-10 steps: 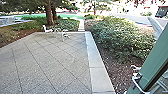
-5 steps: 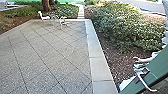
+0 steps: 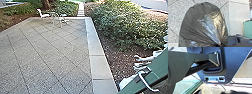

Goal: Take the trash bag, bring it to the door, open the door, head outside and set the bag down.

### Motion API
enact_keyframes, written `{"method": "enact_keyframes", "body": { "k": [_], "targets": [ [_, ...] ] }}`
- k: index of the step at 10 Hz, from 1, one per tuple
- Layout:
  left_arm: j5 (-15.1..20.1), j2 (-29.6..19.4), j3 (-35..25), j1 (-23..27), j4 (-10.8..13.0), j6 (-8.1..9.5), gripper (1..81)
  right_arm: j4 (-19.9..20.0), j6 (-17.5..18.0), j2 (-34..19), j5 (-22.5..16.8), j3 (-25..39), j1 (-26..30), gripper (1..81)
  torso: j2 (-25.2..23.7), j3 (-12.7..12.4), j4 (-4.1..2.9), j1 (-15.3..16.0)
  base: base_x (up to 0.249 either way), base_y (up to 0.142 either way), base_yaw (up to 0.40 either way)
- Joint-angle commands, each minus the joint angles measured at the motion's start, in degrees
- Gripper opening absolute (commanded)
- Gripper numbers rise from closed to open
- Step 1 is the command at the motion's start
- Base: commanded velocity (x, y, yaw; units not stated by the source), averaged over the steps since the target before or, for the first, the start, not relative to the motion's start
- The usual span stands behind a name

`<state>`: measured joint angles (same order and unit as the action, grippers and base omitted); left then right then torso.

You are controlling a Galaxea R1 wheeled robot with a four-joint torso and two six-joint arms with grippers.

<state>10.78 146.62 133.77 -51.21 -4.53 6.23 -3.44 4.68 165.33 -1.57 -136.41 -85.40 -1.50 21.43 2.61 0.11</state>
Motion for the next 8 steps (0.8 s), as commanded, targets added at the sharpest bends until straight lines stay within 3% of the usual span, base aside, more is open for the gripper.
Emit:
{"method": "enact_keyframes", "body": {
  "k": [1, 2, 3, 4, 5, 6, 7, 8],
  "targets": [
    [5.22, -3.96, -0.87, 6.68, -3.11, 0.10, 1.0, -0.34, -0.11, 0.47, -4.49, -0.42, 0.09, 81.1, 0.00, 0.00, -5.46, 0.00, 0.000, 0.000, 0.000],
    [5.66, -4.57, -1.67, 7.65, -3.90, 0.10, 1.0, -0.34, -0.20, 0.82, -4.49, -0.95, 0.09, 81.1, 0.00, 0.00, -6.18, 0.00, 0.000, 0.000, 0.000],
    [5.92, -4.66, -1.67, 8.18, -4.43, 0.10, 1.0, -0.34, -0.20, 0.99, -4.49, -1.21, 0.09, 81.1, 0.00, 0.02, -2.25, 0.00, 0.000, 0.000, 0.000],
    [5.92, -4.57, -1.40, 8.45, -4.43, 0.10, 1.0, -0.34, -0.20, 1.08, -4.49, -1.21, 0.18, 81.1, 0.00, 0.02, -3.95, 0.00, 0.000, 0.000, 0.000],
    [5.92, -4.48, -1.14, 8.63, -4.52, 0.10, 1.0, -0.34, -0.20, 1.08, -4.49, -1.21, 0.18, 81.1, 0.00, 0.02, -5.13, 0.00, 0.000, 0.000, 0.000],
    [5.92, -4.57, -1.14, 8.71, -4.43, 0.01, 1.0, -0.34, -0.20, 1.08, -4.49, -1.21, 0.09, 81.1, 0.00, 0.02, -5.63, 0.00, 0.000, 0.000, 0.000],
    [6.01, -4.57, -1.23, 8.63, -4.43, 0.10, 81.1, -0.34, -0.12, 1.08, -4.49, -1.30, 0.09, 81.1, 0.00, 0.02, -5.63, 0.00, 0.000, 0.000, 0.000],
    [6.01, -4.48, -1.14, 8.63, -4.34, 0.01, 81.1, -0.25, -0.11, 1.08, -4.49, -1.30, 0.17, 81.1, 0.00, 0.02, -5.63, 0.00, 0.000, 0.000, 0.000]
  ]
}}
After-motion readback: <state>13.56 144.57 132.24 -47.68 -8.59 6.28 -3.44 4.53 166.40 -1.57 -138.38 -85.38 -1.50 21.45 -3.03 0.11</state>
